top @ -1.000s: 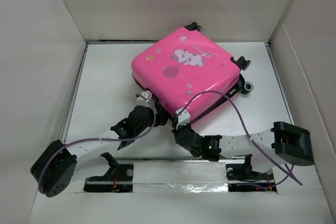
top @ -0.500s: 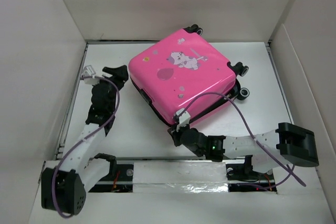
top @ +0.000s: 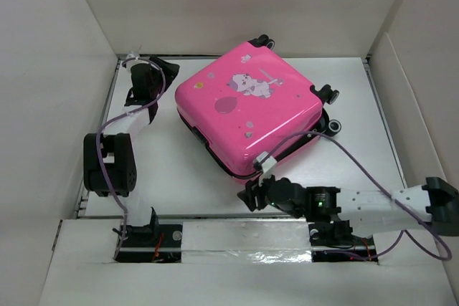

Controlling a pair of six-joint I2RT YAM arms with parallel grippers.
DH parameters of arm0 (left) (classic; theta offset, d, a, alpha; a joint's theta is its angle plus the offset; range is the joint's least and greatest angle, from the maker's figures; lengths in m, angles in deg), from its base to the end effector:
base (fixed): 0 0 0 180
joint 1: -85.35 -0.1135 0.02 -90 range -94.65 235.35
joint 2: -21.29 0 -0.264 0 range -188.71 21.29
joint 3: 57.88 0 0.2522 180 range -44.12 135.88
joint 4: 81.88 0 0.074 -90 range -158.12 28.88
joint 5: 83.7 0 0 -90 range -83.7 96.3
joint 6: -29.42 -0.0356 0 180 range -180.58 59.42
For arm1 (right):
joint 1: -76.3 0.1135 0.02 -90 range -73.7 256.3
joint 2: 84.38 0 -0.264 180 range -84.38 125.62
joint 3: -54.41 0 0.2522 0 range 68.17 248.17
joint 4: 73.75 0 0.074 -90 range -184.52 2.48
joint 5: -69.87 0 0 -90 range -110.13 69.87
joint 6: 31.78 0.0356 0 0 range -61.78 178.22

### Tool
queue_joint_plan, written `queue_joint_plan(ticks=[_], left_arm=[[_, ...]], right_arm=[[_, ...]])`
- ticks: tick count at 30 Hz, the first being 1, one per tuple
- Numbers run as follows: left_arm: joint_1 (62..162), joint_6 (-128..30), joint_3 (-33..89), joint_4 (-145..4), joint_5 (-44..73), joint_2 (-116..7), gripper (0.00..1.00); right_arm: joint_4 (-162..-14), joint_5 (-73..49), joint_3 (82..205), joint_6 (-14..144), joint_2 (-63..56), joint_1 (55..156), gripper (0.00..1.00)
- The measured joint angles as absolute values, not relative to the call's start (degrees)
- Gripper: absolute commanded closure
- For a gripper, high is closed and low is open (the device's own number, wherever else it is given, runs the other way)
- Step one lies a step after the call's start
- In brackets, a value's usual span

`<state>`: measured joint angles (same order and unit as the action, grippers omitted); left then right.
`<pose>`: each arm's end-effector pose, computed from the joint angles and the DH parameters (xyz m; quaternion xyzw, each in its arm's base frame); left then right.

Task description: Pack the luggage

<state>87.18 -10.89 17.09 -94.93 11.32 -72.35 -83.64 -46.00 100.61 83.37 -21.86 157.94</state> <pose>0.3843 -0.0154 0.2855 -0.2734 0.6885 -0.3208 0.5902 0.0496 0.2306 0.2300 -0.2874 0.7849 0.3001 0.4596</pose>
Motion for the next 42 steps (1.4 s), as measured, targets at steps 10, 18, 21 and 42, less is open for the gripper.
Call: queue_joint_plan(ticks=[10,18,21,42], left_arm=[[88.1,-16.2,27.7,-90.9,16.5,-81.4,0.39],[90.6,-18.6,32.9,-91.1,19.4,-89.1,0.43],[91.2,-19.7,35.4,-91.1,19.4,-94.0,0.43],[91.7,-11.3,-7.4,-117.0,9.0,-71.3,0.45]], right_arm=[[-101.9,-54.0,91.8,95.4,-40.5,139.0,0.64],[-99.6,-55.2,90.9,87.2,-42.1,114.4,0.56],[-94.7,-51.5,90.9,82.3,-39.5,102.0,0.53],[-76.5,-22.0,116.6,62.1,4.6,81.9,0.34]])
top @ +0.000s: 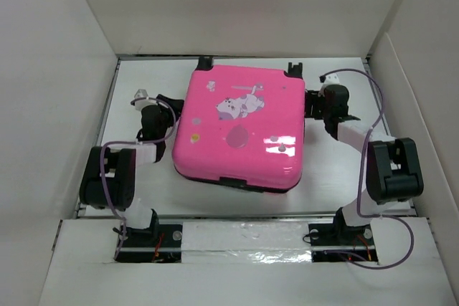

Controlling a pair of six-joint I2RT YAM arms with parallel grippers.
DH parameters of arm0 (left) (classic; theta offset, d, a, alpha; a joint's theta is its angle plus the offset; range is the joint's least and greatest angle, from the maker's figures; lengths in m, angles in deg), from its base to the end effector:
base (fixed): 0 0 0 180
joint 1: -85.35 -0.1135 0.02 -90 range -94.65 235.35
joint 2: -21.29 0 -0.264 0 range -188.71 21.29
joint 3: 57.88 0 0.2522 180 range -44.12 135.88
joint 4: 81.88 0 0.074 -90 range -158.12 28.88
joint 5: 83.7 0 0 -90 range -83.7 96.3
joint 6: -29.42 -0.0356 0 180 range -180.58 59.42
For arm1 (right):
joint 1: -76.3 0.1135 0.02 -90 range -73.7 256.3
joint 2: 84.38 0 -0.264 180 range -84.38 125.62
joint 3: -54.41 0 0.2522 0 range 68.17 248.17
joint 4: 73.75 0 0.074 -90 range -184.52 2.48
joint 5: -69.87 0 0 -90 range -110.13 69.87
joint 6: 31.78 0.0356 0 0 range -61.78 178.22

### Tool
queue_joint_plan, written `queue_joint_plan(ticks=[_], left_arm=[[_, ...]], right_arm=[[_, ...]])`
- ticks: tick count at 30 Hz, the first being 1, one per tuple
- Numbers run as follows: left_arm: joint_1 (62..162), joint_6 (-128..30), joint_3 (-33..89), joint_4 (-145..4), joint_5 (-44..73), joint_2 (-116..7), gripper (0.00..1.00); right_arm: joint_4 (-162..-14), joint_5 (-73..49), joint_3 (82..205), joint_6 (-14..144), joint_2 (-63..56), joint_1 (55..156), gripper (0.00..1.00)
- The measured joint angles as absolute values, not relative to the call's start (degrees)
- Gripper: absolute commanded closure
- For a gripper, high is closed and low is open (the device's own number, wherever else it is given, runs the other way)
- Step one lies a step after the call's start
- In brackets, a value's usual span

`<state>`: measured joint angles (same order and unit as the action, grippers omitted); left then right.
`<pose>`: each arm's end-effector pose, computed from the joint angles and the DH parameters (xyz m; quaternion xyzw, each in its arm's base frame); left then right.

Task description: Pack the luggage

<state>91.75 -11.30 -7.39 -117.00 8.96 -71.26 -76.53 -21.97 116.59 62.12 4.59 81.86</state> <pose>0.3255 -0.0382 0.1950 -0.2592 0.7022 -0.3249 0.5780 0.3342 0.0314 0.2097 -0.0044 0.8641 0.0277 0.5026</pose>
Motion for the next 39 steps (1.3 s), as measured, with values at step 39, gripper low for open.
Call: queue_joint_plan(ticks=[39], left_arm=[[90.7,-15.0,7.1,-108.7,1.3,-67.2,0.22]], right_arm=[[-79.9,-7.5,154.7,70.7,34.0,86.3,0.19]])
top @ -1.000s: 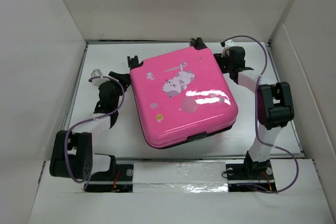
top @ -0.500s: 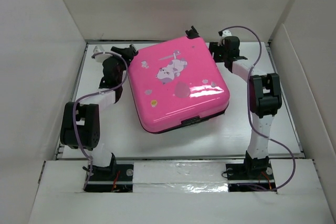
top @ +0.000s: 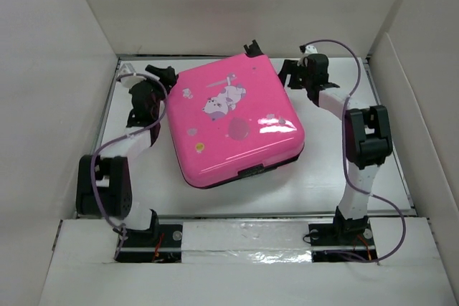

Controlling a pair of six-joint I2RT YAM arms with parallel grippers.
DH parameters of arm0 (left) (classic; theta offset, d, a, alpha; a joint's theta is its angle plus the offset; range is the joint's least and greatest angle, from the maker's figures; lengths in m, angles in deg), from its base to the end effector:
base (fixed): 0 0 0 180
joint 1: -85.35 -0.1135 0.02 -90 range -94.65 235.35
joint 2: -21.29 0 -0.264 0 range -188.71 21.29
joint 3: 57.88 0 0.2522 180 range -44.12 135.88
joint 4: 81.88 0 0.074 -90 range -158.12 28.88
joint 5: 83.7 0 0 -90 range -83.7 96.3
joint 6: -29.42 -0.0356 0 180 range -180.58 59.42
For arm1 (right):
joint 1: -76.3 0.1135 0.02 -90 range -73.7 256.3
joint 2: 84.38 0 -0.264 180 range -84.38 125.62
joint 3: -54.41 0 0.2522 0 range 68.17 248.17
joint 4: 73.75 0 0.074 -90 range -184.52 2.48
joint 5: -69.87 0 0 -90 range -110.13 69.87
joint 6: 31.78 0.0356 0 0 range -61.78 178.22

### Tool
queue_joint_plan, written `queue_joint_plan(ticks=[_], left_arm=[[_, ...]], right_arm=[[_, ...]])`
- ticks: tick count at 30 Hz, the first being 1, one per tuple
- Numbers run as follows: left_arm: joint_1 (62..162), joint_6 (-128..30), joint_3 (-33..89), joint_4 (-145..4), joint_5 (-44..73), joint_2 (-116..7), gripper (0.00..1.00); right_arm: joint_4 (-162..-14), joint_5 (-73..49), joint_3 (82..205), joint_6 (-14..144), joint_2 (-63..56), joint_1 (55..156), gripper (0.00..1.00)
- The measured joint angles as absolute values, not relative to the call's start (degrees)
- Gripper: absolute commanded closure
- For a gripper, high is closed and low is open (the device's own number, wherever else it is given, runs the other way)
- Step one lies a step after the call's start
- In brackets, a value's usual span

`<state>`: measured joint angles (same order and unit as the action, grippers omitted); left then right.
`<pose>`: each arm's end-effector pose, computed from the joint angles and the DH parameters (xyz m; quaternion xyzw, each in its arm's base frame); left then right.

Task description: Pack the luggage

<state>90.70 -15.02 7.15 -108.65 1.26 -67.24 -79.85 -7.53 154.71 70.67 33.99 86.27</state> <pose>0.3525 -0.0299 0.2831 -0.2658 0.6332 -0.2849 0.6688 0.4758 0.0915 0.2230 -0.0416 0.8355 0.1954 0.5119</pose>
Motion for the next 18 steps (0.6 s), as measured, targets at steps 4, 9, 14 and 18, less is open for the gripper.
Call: queue_joint_plan(ticks=[4,9,14,18], left_arm=[[91.2,-14.0,-3.9,-108.9,-0.5,-54.3,0.2],[93.1,-11.8,-15.4,-109.9,-2.5,-39.3,0.11],[93.5,-11.4,-18.0,-107.0,-3.0,-34.8,0.07],[93.5,-11.7,-18.1,-105.4,-2.1,-33.4,0.11]], right_arm=[[-77.1,-1.6,144.9,73.6,23.6,85.7,0.19],[-70.5,4.0,133.9,75.2,7.9,84.4,0.24],[-66.9,5.9,123.6,74.5,-2.6,82.1,0.55],[-67.0,5.5,110.3,73.3,-13.6,81.5,0.82]])
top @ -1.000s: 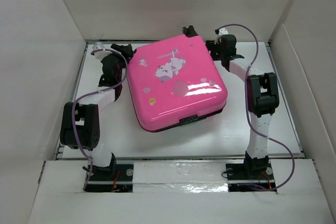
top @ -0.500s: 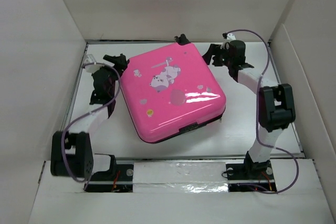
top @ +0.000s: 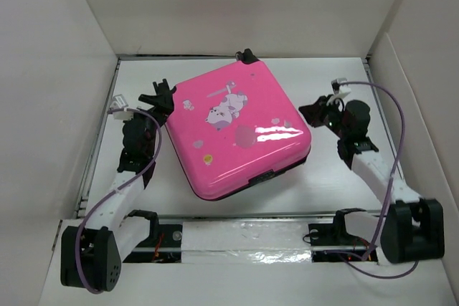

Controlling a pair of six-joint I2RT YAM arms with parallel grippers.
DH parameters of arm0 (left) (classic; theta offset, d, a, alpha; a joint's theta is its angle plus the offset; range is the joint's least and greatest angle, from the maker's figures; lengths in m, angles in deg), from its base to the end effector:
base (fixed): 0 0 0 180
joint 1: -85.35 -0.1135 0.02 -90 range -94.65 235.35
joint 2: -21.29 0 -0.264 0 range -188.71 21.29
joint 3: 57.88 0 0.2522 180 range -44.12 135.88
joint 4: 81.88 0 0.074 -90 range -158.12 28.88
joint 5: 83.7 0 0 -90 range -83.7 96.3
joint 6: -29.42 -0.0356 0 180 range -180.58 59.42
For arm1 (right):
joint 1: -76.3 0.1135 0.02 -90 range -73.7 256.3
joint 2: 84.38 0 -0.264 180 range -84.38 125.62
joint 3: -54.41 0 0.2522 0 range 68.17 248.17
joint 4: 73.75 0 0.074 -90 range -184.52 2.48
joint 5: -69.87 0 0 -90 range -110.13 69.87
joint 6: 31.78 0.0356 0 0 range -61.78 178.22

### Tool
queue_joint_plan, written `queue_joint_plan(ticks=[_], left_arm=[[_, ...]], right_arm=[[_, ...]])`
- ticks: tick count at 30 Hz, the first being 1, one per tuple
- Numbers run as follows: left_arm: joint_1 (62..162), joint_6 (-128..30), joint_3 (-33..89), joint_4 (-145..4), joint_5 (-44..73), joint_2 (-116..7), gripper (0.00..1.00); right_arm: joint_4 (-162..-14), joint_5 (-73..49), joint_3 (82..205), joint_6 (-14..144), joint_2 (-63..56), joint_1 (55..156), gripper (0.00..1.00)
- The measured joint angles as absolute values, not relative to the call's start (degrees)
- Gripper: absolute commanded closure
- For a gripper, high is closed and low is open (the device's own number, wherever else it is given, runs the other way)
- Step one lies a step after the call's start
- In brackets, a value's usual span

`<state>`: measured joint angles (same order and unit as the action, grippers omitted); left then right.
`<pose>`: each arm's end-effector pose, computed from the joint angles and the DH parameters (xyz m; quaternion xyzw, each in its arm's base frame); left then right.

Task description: Pack the luggage

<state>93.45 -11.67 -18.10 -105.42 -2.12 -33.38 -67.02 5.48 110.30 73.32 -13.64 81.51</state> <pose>0.2176 -0.0257 0.2805 -0.2788 0.5898 -0.3189 0.6875 0.2792 0.0409 0.2831 -0.0812 0.7464 0.2775 0.5994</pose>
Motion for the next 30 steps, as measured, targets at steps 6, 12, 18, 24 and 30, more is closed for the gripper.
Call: queue_joint_plan(ticks=[6,12,18,24,30], left_arm=[[93.4,-12.7,-13.8,-104.2,-0.8,-38.6,0.11],[93.5,-12.9,-8.2,-108.2,0.5,-49.9,0.11],[93.9,-12.4,-0.7,-109.0,2.9,-59.7,0.12],[93.1,-11.3,2.7,-107.0,4.5,-61.2,0.09],[93.2,-11.2,4.1,-104.1,2.1,-53.5,0.09]], right_arm=[[-74.9,1.3,98.6,69.9,-36.6,85.0,0.87],[-82.8,-0.2,95.4,68.1,-51.4,91.2,0.81],[-93.6,-0.1,98.3,65.9,-56.3,96.3,0.45],[-103.6,-0.2,100.7,66.1,-58.2,105.1,0.26],[-113.1,-13.4,101.1,72.8,-61.2,114.5,0.08]])
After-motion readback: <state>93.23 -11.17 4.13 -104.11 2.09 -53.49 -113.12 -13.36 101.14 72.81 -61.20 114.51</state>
